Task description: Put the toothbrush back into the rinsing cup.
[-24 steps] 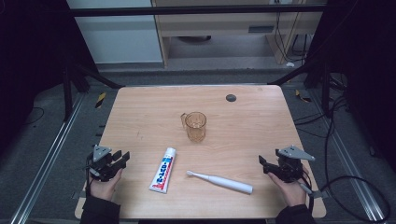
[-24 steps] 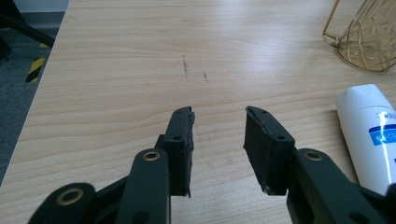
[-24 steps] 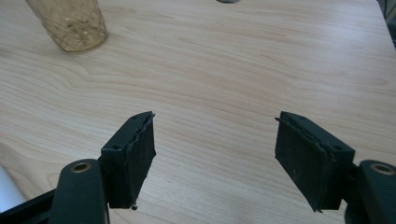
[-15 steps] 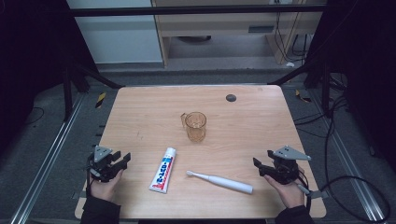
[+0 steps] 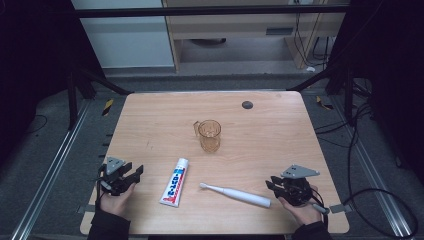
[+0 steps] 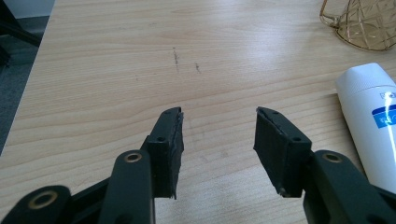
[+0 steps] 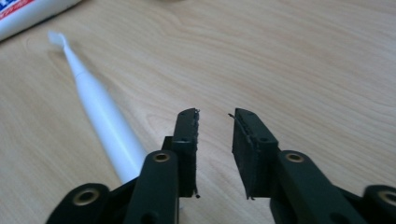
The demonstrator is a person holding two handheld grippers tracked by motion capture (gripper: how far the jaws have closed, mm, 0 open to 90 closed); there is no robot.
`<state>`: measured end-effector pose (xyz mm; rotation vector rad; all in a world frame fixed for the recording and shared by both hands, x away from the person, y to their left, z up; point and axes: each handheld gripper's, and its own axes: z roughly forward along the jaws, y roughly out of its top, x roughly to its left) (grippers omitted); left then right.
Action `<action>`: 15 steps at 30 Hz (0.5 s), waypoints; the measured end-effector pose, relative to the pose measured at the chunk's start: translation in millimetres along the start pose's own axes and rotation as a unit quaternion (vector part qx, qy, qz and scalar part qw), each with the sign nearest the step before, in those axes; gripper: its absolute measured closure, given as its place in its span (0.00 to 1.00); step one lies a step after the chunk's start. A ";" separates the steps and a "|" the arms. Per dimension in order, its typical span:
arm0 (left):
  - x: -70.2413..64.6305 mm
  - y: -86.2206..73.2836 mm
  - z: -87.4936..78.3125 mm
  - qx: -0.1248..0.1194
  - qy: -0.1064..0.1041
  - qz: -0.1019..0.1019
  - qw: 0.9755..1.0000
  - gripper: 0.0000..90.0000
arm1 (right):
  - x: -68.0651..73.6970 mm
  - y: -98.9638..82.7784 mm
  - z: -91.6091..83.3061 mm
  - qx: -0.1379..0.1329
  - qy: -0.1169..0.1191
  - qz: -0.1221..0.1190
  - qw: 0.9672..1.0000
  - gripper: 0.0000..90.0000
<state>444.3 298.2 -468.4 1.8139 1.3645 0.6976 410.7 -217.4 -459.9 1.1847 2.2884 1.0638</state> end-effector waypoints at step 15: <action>-1.1 -0.3 1.9 0.004 0.000 0.003 1.000 0.55 | 9.4 -7.2 11.1 0.047 0.033 -0.015 0.998 1.00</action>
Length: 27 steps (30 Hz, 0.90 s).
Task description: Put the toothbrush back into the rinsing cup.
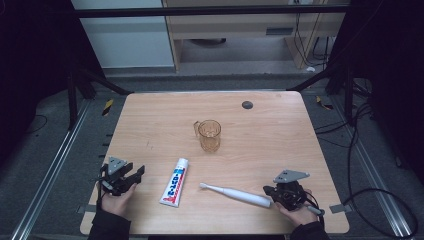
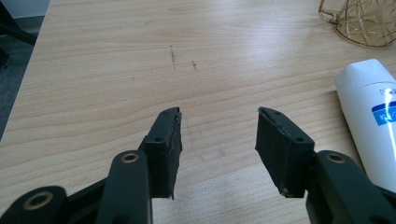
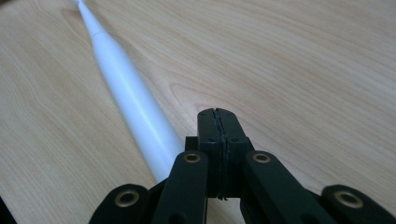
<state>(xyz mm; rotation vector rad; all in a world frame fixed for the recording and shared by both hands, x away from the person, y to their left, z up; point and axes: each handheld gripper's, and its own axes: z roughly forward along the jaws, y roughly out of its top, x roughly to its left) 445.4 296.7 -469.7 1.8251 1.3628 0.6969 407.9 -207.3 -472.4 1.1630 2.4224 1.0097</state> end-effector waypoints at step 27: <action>0.4 -0.3 0.1 0.001 -0.001 -0.002 1.000 0.53 | 16.6 -4.0 3.9 0.021 0.025 -0.016 0.999 0.98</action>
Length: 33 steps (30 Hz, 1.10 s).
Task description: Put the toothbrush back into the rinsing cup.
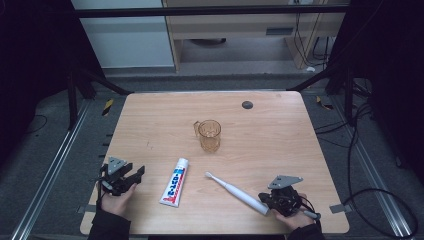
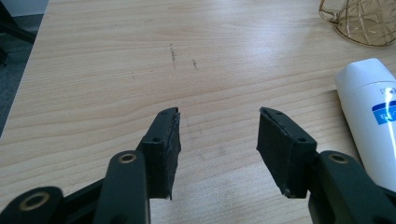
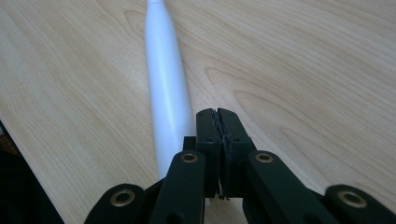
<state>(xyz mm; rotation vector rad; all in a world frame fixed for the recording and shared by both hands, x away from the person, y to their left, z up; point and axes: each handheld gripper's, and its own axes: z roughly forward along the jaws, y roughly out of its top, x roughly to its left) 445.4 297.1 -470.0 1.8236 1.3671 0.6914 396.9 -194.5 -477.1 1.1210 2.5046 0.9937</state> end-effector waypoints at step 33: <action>-0.3 1.0 3.5 0.006 0.002 0.005 1.000 0.54 | 33.3 59.8 31.5 -0.036 0.024 -0.012 0.999 1.00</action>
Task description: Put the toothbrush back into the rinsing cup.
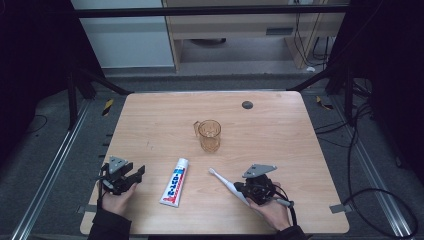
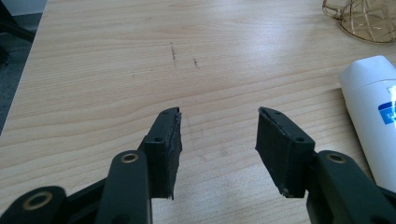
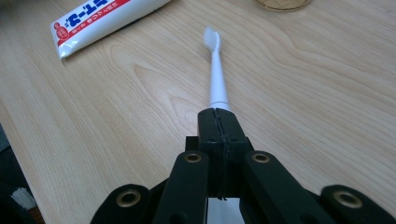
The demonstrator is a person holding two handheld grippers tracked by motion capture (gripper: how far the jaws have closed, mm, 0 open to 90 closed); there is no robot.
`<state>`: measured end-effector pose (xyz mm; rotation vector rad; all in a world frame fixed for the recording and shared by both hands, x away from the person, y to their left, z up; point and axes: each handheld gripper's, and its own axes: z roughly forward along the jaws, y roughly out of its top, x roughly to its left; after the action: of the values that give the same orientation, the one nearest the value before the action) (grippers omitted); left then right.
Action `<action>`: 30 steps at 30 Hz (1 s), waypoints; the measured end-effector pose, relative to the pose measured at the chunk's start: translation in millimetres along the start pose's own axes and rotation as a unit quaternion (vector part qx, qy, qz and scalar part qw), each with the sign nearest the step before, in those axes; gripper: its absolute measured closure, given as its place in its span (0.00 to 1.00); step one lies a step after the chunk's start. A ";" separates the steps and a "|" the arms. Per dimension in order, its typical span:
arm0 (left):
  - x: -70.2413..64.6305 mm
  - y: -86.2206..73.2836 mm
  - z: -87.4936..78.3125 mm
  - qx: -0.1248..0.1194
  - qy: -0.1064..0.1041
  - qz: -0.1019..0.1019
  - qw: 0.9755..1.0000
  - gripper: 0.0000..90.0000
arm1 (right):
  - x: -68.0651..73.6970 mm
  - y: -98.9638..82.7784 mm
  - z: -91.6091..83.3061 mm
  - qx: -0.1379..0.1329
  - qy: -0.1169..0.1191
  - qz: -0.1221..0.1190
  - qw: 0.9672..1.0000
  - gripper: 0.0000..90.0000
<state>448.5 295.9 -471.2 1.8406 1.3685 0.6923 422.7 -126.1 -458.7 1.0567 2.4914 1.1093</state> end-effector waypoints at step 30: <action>0.8 0.2 -1.0 -0.001 0.001 0.001 1.000 0.54 | 3.7 -0.4 27.2 0.039 -0.009 0.001 0.999 1.00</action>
<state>448.1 296.9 -470.5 1.8413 1.3663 0.6957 432.2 -108.5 -477.5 1.0843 2.5390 1.0060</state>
